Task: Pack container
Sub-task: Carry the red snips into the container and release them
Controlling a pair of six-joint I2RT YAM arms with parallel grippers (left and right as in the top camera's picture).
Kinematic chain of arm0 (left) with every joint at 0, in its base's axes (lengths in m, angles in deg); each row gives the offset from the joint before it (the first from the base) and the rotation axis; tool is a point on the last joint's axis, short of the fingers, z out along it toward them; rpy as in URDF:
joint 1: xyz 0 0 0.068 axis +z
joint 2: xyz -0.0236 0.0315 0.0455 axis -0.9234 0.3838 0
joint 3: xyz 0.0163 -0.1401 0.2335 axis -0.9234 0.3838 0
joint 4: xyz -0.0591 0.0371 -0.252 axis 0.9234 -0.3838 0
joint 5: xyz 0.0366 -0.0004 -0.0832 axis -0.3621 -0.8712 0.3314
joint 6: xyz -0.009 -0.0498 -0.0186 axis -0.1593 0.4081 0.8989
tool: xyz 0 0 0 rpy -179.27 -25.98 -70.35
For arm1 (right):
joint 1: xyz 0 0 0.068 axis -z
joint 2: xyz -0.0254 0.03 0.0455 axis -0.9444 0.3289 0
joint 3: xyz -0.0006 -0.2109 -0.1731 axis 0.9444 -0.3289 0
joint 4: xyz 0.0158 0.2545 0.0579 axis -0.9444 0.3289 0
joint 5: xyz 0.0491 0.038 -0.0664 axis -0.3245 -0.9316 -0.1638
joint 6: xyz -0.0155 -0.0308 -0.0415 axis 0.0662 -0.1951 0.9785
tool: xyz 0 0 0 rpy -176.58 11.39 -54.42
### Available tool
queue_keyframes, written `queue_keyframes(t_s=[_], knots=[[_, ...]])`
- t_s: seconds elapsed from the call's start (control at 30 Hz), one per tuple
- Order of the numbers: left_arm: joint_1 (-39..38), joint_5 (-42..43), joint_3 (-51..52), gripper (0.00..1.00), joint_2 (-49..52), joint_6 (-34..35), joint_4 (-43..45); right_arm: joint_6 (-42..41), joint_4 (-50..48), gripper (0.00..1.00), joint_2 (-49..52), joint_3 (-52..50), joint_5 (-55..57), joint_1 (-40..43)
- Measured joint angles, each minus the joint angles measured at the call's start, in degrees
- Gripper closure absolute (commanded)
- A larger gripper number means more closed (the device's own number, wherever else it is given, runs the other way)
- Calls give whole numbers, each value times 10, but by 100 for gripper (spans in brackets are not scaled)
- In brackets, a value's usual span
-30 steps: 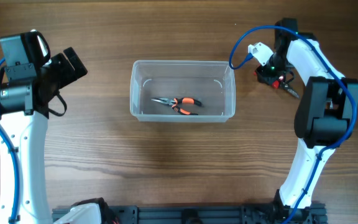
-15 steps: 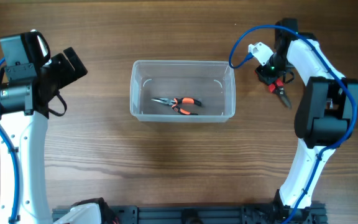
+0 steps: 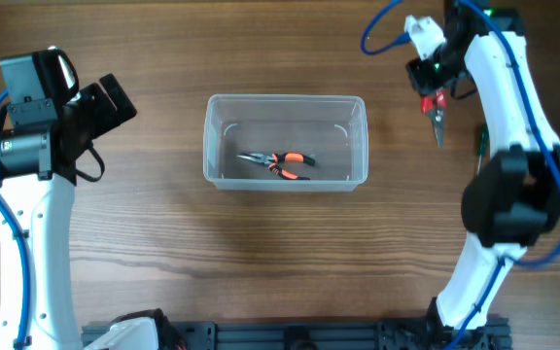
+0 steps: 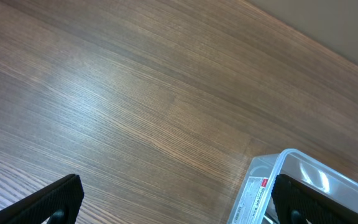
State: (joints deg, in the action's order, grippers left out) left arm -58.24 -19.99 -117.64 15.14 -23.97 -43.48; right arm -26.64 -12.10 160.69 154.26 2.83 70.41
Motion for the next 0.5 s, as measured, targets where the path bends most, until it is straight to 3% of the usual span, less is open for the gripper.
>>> queue_keyframes(t_s=[0.1, 0.2, 0.33, 0.5], knots=[[0, 0, 0, 0, 0, 0, 0, 3, 33, 96, -58, 8, 2, -53], [0, 0, 0, 0, 0, 0, 0, 27, 40, 96, -102, 13, 1, -161], [0, 0, 0, 0, 0, 0, 0, 86, 35, 96, -99, 15, -3, -291], [0, 0, 0, 0, 0, 0, -3, 184, 25, 96, -54, 8, -17, -362]])
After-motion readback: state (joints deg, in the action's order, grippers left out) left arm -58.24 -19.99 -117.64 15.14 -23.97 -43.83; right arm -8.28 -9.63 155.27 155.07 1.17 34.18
